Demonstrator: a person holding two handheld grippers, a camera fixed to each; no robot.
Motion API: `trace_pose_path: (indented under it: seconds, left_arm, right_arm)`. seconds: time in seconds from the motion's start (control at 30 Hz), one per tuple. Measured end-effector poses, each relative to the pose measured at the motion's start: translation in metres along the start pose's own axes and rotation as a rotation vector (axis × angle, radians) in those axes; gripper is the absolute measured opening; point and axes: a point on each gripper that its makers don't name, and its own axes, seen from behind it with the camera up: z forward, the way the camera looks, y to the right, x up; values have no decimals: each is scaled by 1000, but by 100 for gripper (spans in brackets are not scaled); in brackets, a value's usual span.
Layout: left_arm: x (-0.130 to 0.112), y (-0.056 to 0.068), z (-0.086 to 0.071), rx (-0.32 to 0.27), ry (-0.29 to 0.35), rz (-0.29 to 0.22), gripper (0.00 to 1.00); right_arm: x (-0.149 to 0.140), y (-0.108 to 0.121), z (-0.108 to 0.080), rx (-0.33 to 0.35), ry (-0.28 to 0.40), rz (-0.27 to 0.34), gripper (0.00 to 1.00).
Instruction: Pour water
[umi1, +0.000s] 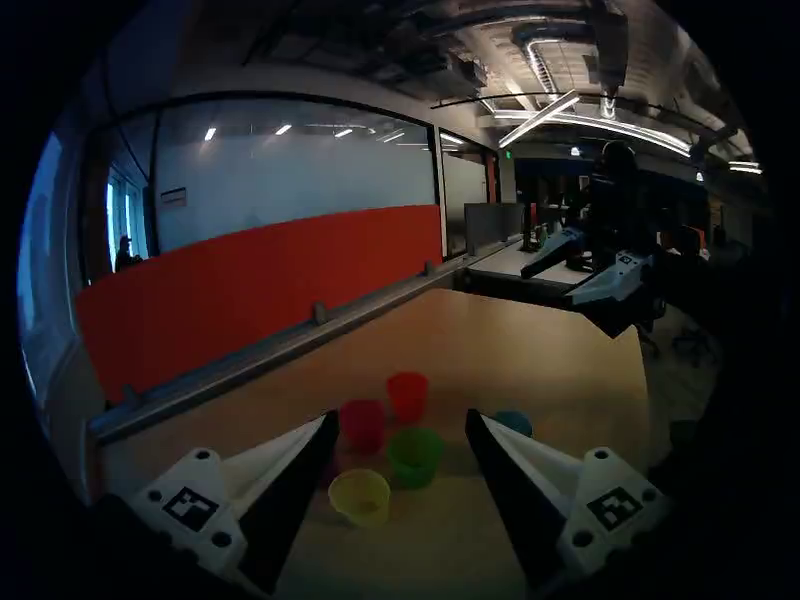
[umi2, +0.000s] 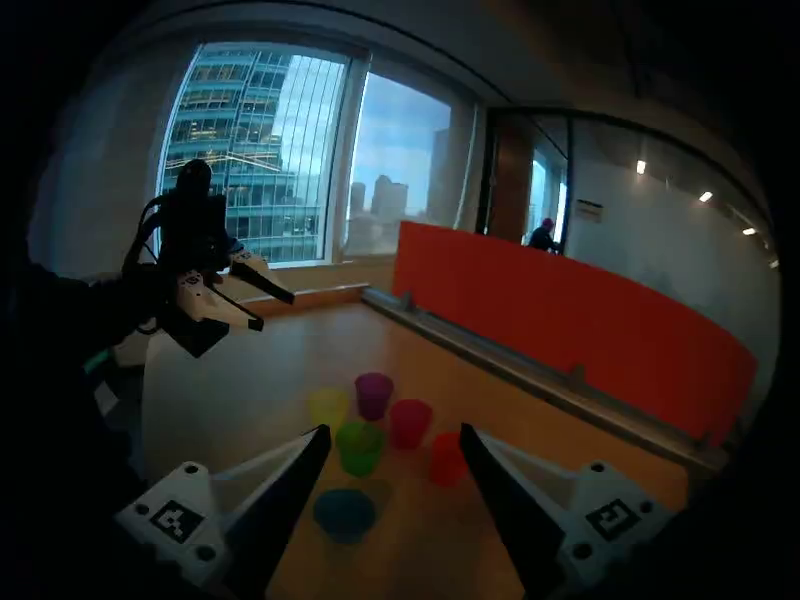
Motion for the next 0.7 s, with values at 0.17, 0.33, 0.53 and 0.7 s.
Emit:
trace_pose_path:
  seconds: [0.17,0.33,0.53,0.7]
  left_arm:
    - [-9,2,4,-15,-16,-10,94]
    - [-19,4,8,-23,-35,-6,94]
    - [-33,9,13,-34,-63,-4,94]
    - [-43,11,16,-38,-83,-7,94]
  right_arm:
    - [-5,-2,2,12,-13,12,100]
    - [-14,-4,4,24,-36,16,100]
    - [-29,-8,8,36,-65,16,100]
    - [-40,-11,11,44,-89,15,100]
